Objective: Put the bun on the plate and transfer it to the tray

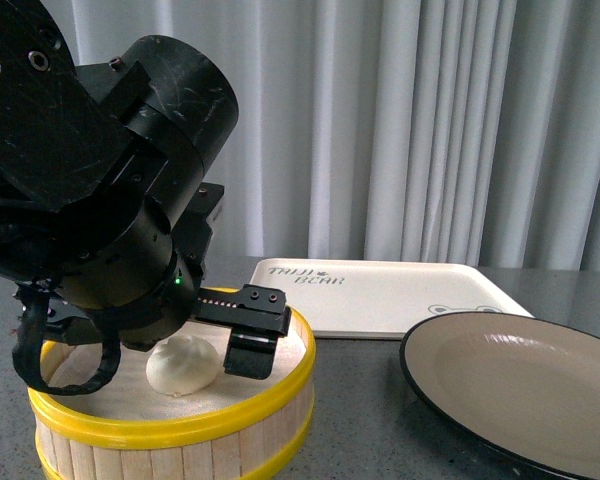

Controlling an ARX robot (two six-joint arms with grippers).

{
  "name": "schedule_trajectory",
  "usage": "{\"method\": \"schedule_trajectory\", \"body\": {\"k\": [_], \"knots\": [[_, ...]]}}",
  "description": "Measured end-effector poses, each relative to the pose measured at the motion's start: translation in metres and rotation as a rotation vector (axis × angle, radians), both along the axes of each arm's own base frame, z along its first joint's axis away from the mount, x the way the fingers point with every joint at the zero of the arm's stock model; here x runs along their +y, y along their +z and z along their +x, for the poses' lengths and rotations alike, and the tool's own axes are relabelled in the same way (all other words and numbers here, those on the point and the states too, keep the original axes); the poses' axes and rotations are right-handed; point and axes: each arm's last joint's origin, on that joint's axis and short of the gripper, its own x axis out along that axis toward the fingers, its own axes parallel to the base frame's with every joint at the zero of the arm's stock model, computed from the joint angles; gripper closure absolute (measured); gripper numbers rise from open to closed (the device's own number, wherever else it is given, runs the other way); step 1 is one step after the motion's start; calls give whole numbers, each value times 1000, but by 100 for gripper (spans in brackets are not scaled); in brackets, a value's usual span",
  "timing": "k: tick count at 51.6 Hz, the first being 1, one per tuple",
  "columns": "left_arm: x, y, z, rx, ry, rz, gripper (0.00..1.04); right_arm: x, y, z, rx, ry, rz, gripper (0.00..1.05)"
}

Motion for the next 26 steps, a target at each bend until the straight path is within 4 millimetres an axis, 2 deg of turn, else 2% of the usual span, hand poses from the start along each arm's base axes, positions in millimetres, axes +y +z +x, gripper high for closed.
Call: {"method": "schedule_trajectory", "body": {"k": [26], "knots": [[-8, -6, -1, 16, -2, -4, 7, 0, 0, 0, 0, 0, 0, 9]]}}
